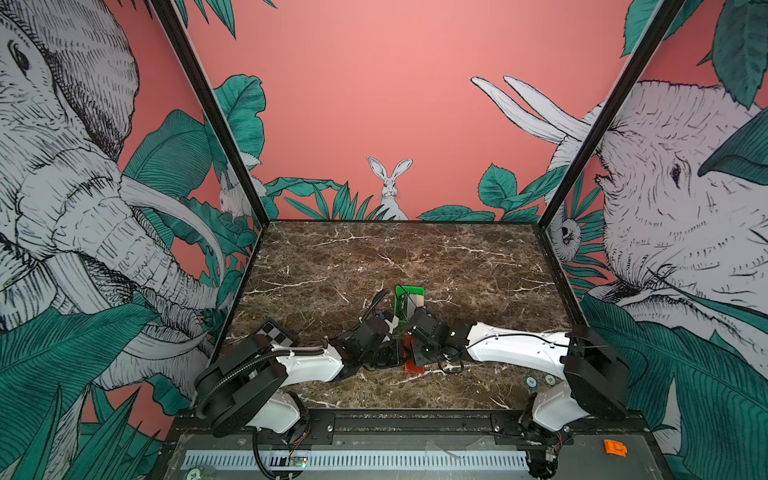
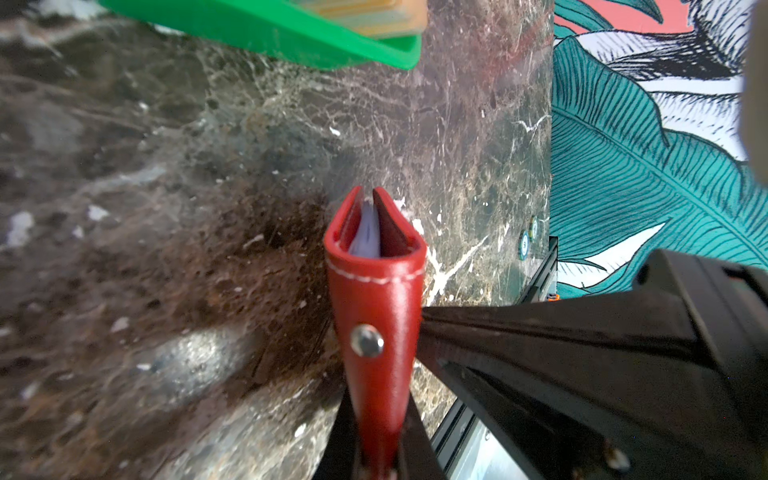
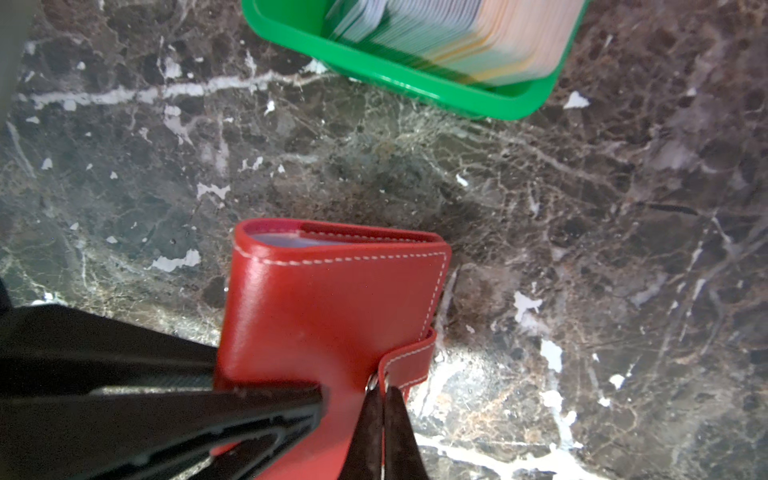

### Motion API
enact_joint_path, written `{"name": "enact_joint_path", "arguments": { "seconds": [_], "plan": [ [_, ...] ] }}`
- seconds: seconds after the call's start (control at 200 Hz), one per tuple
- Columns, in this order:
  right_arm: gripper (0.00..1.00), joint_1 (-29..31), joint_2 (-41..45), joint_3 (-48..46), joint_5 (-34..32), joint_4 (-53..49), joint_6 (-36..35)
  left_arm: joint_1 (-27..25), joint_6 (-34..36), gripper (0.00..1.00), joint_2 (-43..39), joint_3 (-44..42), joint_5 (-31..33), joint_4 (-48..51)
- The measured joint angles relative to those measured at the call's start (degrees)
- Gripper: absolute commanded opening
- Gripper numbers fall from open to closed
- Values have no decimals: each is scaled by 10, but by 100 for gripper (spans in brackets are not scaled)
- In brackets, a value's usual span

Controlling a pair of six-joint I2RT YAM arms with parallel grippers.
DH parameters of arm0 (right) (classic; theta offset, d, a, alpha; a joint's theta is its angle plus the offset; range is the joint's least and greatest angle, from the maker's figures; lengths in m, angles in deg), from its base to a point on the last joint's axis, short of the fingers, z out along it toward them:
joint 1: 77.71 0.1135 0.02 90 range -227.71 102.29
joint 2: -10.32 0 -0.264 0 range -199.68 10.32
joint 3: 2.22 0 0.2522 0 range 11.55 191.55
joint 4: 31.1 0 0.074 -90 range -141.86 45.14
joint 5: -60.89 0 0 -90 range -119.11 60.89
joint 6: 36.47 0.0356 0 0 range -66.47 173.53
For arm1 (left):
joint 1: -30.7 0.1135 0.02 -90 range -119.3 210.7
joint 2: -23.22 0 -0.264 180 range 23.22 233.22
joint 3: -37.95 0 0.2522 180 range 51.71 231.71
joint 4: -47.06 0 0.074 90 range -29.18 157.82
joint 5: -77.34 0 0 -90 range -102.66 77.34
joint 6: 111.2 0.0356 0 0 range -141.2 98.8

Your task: Put the credit cards into the card holder

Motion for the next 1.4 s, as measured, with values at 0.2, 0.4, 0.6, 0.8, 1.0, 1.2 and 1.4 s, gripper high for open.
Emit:
{"name": "enact_joint_path", "arguments": {
  "seconds": [0.2, 0.4, 0.6, 0.8, 1.0, 1.2, 1.4],
  "plan": [
    [0, 0, 0, 0, -7, -5, 2, 0, 0, 0, 0, 0, 0, 0],
    [0, -3, -2, 0, -35, -42, 2, -2, 0, 0, 0, 0, 0, 1],
    [0, -3, -3, 0, -41, -47, 3, -3, 0, 0, 0, 0, 0, 1],
    [0, -3, 9, -2, -41, -46, 1, -3, 2, 5, -2, 0, 7, 20],
    [0, -1, 50, -5, -42, -41, -11, -4, 4, 14, -20, 0, 14, 36],
    [0, 5, 83, -4, -45, -37, -27, -6, 0, 34, -31, -1, 23, 42],
    [0, 9, 91, 8, -50, -39, -40, -6, -6, 53, -35, -1, 26, 49]
  ]
}}
